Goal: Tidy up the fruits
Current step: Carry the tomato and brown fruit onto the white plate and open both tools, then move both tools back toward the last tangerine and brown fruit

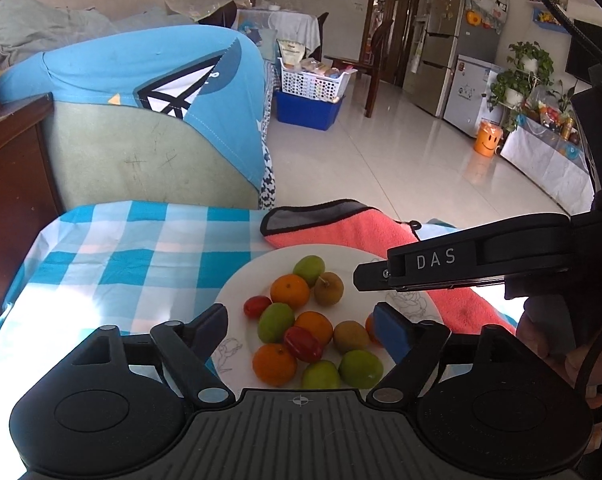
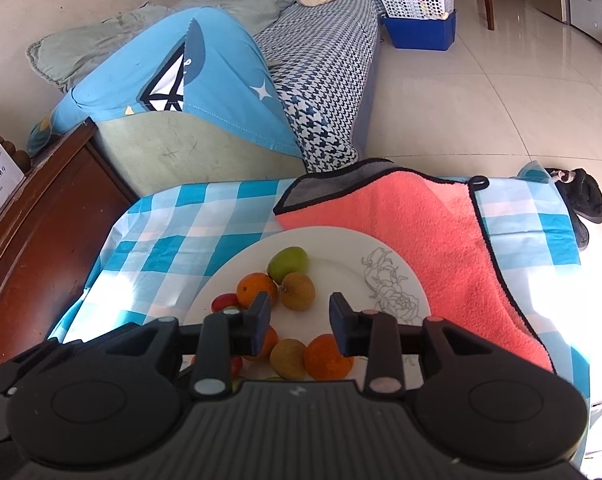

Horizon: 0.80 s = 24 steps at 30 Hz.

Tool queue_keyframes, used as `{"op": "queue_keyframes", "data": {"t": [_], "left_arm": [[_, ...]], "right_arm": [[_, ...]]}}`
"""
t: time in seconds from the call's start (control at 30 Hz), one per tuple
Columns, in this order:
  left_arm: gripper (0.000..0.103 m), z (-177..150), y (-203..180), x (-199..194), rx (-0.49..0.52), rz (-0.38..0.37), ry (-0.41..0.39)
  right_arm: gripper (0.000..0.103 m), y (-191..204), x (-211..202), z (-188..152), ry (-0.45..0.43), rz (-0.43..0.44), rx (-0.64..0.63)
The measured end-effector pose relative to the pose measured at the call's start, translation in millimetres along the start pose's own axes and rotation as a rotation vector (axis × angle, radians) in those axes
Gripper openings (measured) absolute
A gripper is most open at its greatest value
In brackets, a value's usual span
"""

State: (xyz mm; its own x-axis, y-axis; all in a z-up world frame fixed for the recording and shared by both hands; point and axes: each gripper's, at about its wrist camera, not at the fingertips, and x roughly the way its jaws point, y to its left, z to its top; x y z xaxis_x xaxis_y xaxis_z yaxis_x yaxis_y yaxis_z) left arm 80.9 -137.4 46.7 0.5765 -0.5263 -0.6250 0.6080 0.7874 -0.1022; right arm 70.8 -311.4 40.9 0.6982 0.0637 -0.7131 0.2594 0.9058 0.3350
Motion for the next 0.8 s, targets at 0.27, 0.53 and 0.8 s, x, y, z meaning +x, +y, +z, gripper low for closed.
{"op": "queue_keyframes", "data": {"t": [0.27,0.53,0.8], "left_arm": [[0.095,-3.2,6.6,-21.0,0.033,0.065,0.017],[0.095,-5.2,42.9,-47.9,-0.023,0.115,0.02],[0.097,-3.5,76.7,-65.7,-0.04,0.171,0.048]], "right_arm": [[0.039,9.1,-12.7,-9.4,-0.015,0.008,-0.014],[0.043,21.2,-26.3,-28.3,-0.028,0.015,-0.033],[0.044,47.7,-40.6,-64.8,-0.037,0.071,-0.092]]}}
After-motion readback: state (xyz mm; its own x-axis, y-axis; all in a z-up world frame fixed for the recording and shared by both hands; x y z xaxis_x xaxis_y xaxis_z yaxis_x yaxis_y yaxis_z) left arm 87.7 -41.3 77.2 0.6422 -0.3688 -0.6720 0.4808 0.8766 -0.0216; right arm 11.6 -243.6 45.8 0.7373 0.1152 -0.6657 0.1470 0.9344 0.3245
